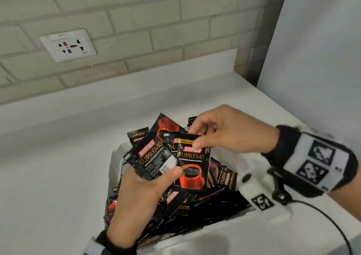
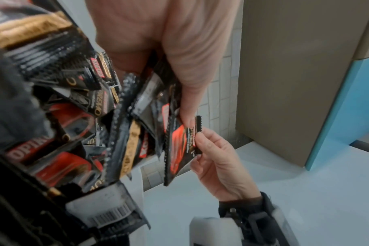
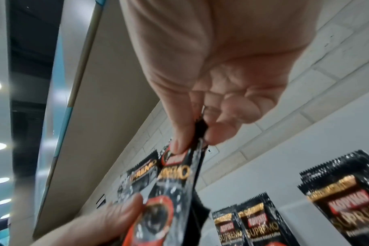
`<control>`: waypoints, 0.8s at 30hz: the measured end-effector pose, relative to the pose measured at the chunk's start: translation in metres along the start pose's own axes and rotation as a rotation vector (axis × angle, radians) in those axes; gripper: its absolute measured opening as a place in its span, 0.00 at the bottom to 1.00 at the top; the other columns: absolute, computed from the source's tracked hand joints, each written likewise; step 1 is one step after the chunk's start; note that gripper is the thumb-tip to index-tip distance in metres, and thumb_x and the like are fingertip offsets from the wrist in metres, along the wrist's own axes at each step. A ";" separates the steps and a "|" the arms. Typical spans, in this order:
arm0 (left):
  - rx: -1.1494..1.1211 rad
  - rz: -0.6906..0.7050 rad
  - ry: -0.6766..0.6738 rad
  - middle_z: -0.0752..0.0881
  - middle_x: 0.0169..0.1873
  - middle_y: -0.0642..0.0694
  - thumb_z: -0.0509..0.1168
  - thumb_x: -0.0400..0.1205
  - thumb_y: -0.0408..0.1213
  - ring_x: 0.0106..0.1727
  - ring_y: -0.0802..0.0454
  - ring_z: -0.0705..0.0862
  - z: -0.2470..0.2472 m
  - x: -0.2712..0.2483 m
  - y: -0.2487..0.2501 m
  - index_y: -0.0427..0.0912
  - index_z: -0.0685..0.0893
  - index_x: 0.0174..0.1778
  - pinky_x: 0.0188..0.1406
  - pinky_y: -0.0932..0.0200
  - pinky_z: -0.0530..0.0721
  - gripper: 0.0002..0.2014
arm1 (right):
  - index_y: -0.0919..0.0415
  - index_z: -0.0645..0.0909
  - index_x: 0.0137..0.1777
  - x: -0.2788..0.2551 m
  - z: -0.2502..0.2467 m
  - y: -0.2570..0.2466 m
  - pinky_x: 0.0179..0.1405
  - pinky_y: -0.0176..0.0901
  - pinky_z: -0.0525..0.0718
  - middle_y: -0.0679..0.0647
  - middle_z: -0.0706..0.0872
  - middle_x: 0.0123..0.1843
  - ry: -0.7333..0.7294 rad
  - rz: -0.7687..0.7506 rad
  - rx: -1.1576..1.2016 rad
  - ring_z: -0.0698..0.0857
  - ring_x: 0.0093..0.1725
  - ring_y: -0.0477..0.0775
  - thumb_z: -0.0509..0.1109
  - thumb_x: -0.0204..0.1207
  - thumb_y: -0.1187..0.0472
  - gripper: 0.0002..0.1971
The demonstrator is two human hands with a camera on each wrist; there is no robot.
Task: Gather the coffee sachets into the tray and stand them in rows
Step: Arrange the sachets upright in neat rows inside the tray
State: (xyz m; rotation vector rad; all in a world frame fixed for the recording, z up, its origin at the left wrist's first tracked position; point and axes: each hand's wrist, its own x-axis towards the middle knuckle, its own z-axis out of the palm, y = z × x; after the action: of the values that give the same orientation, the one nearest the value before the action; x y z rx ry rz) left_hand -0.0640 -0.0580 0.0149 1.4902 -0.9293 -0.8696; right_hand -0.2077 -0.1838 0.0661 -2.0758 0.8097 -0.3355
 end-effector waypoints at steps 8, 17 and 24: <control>-0.133 -0.041 0.210 0.92 0.41 0.51 0.74 0.59 0.39 0.44 0.49 0.90 -0.023 0.006 0.004 0.48 0.86 0.46 0.48 0.47 0.84 0.18 | 0.54 0.83 0.39 0.026 -0.057 0.010 0.30 0.20 0.72 0.44 0.82 0.33 0.210 -0.033 -0.191 0.77 0.24 0.32 0.76 0.68 0.63 0.05; -0.052 -0.073 0.272 0.92 0.42 0.51 0.75 0.57 0.46 0.46 0.46 0.90 -0.037 -0.003 0.002 0.47 0.87 0.49 0.56 0.39 0.82 0.23 | 0.52 0.80 0.48 0.056 -0.024 0.057 0.32 0.30 0.67 0.42 0.80 0.42 0.015 0.048 -0.662 0.78 0.44 0.45 0.69 0.75 0.58 0.03; -0.041 -0.087 0.287 0.91 0.38 0.55 0.74 0.57 0.45 0.45 0.48 0.89 -0.034 -0.001 0.002 0.48 0.87 0.46 0.56 0.40 0.82 0.20 | 0.51 0.76 0.43 0.066 -0.011 0.064 0.37 0.39 0.68 0.43 0.74 0.40 -0.022 0.030 -0.794 0.76 0.44 0.48 0.66 0.75 0.60 0.03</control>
State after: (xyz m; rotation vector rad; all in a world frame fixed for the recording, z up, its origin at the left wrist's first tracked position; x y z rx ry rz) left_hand -0.0341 -0.0435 0.0207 1.5794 -0.6361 -0.7085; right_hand -0.1904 -0.2604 0.0177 -2.7808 1.0735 0.0500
